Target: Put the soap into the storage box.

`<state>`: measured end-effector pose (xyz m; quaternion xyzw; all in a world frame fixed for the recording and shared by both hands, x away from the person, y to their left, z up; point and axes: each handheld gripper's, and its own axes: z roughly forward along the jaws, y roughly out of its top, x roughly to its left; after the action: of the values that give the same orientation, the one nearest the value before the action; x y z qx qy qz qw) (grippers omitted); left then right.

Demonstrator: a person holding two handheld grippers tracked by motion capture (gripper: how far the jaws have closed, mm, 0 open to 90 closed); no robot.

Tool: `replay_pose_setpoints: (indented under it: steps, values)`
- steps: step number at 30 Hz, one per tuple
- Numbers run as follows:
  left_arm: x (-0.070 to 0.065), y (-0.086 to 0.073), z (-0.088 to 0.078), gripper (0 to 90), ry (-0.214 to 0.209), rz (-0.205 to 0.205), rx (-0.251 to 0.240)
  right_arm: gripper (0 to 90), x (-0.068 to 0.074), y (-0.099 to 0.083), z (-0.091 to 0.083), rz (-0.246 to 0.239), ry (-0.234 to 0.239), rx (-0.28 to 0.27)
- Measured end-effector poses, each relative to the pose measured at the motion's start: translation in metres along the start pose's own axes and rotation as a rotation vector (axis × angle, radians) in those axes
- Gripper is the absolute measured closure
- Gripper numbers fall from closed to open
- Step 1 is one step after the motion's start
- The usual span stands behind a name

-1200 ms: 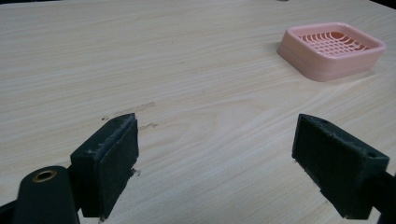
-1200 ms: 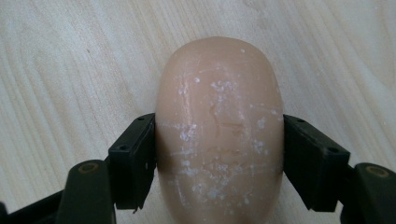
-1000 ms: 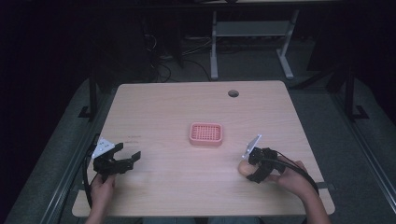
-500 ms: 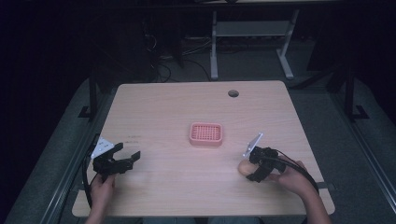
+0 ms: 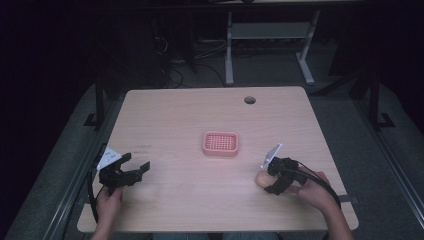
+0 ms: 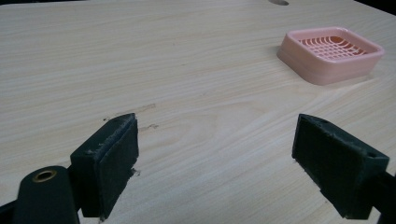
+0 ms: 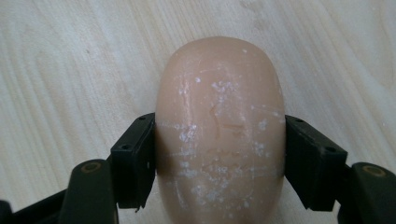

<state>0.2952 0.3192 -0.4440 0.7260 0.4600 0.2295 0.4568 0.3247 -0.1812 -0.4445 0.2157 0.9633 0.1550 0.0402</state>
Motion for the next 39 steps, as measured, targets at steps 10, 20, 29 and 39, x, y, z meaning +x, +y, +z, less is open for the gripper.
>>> replay_pose_setpoints:
  steps: [10,20,29,39]
  values:
    - [0.000,0.000,0.000,14.3,-0.001,-0.002,-0.002,32.0,0.000,0.003,-0.008,-0.003,-0.015,-0.029]
    - [0.000,0.000,0.001,14.3,-0.003,-0.008,0.000,31.9,-0.003,0.011,-0.019,-0.011,-0.018,-0.054]
    - [-0.001,0.001,0.002,14.3,-0.001,-0.013,-0.001,31.9,-0.006,0.020,-0.028,-0.019,-0.020,-0.065]
    - [-0.001,0.001,0.002,14.3,0.003,-0.019,-0.013,31.9,-0.010,0.029,-0.035,-0.033,-0.035,-0.081]
